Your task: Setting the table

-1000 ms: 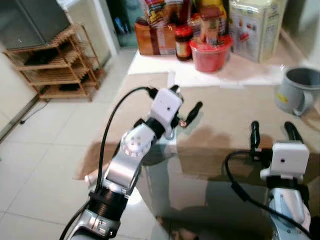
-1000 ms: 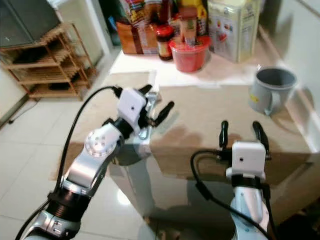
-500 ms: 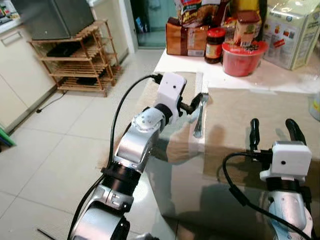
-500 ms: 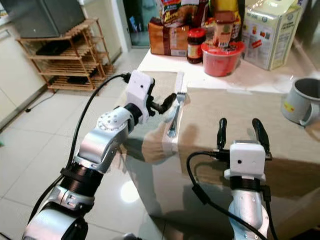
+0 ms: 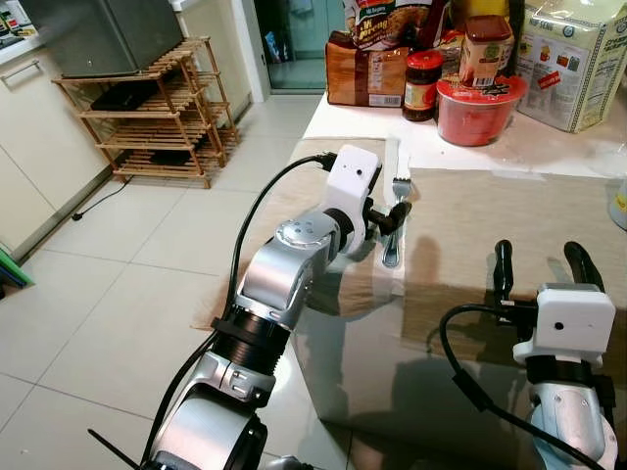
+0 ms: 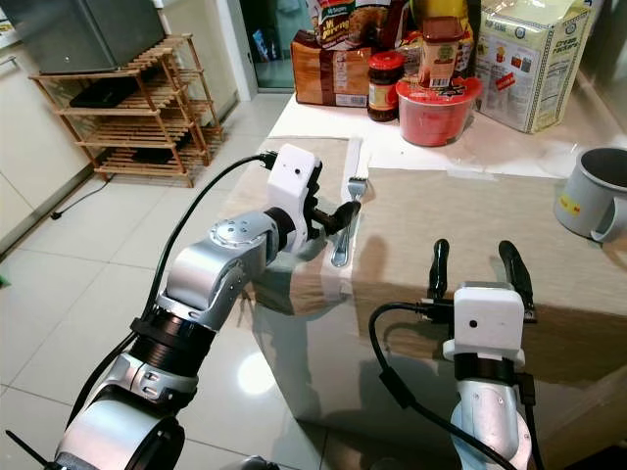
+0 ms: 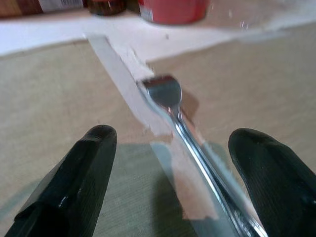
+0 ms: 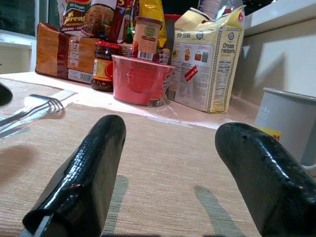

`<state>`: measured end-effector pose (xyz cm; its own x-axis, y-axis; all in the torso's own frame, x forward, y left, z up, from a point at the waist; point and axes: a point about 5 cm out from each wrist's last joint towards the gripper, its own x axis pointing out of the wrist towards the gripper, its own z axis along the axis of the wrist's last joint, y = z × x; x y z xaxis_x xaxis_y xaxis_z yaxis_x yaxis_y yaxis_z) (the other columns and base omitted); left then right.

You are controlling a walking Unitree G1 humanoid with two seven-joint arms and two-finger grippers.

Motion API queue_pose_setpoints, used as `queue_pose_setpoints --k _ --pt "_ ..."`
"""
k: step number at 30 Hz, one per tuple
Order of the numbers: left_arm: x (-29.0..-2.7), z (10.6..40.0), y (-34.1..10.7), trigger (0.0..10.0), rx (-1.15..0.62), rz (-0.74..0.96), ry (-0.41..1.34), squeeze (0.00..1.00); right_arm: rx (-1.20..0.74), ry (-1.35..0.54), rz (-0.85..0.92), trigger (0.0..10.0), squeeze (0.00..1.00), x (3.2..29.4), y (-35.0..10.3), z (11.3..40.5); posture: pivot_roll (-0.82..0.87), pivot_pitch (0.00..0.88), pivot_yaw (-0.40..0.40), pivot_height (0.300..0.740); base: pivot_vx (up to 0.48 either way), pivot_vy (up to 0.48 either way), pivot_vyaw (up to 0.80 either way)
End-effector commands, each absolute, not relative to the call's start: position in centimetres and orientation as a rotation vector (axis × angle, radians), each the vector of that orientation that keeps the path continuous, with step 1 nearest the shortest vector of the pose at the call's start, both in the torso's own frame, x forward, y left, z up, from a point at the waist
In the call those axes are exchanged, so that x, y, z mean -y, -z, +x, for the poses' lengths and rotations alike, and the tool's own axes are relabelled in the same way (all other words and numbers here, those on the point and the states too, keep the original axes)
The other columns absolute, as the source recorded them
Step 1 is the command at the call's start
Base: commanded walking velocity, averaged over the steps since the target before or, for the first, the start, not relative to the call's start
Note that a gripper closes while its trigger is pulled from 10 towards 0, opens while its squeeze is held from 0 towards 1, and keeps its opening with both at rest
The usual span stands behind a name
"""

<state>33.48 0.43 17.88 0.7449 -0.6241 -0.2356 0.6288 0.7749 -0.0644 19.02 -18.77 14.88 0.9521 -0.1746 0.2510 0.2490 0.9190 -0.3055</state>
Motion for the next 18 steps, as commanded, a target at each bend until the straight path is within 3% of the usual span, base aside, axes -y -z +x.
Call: queue_pose_setpoints --k 1,18 --pt "0.65 33.44 -18.55 10.0 -0.246 0.029 0.701 0.00 0.228 0.218 -0.345 10.0 0.00 18.51 -15.19 18.86 -0.18 0.000 0.152 0.710 0.000 0.000 0.00" --pt "0.62 33.32 -19.18 10.0 -0.439 0.032 0.800 0.00 0.203 0.237 -0.315 10.0 0.00 17.80 -14.32 18.81 -0.15 0.000 0.204 0.710 0.000 0.000 0.00"
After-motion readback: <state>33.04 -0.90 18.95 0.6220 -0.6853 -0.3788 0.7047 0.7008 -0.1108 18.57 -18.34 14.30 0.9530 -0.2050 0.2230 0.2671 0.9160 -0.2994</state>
